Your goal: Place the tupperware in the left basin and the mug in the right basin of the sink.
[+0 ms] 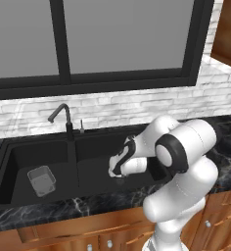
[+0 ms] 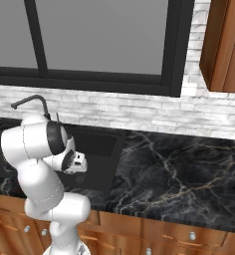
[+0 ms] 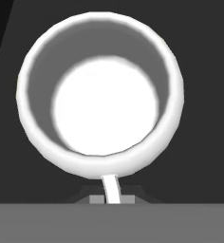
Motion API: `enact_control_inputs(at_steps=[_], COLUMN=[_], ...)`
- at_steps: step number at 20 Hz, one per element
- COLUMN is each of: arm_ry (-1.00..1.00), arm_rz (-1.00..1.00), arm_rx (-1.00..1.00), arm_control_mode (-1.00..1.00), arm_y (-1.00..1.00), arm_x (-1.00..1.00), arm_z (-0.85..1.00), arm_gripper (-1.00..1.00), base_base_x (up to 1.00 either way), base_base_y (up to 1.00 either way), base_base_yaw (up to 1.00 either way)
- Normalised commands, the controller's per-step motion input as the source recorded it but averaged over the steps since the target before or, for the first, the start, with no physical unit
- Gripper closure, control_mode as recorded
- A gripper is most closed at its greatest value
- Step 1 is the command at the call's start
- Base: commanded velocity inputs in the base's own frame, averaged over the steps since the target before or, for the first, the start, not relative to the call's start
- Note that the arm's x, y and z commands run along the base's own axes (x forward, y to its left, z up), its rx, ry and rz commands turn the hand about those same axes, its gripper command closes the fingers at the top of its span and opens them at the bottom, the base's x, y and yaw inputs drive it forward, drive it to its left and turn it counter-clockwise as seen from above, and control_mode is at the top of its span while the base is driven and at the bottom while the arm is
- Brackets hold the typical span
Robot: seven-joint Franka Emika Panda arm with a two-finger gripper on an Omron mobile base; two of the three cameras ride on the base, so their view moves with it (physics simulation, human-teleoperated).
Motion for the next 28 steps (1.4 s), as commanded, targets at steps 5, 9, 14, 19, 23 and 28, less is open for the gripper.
enact_control_inputs(at_steps=[5, 9, 14, 19, 23, 28], arm_ry=[0.02, 0.00, 0.00, 0.00, 0.00, 0.00], arm_rz=[0.00, 0.00, 0.00, 0.00, 0.00, 0.00], arm_rx=[-0.03, -0.04, -0.03, -0.03, -0.02, -0.03], arm_control_mode=[-1.00, -1.00, -1.00, -1.00, -1.00, -1.00], arm_y=[0.02, 0.05, 0.04, 0.08, 0.09, 0.09], arm_x=[0.11, 0.11, 0.12, 0.12, 0.15, 0.14], arm_z=[-0.18, -0.17, -0.16, -0.17, -0.17, -0.16], arm_gripper=[1.00, 1.00, 1.00, 1.00, 1.00, 1.00], base_base_x=[0.00, 0.00, 0.00, 0.00, 0.00, 0.00], base_base_y=[0.00, 0.00, 0.00, 0.00, 0.00, 0.00], base_base_yaw=[0.00, 0.00, 0.00, 0.00, 0.00, 0.00])
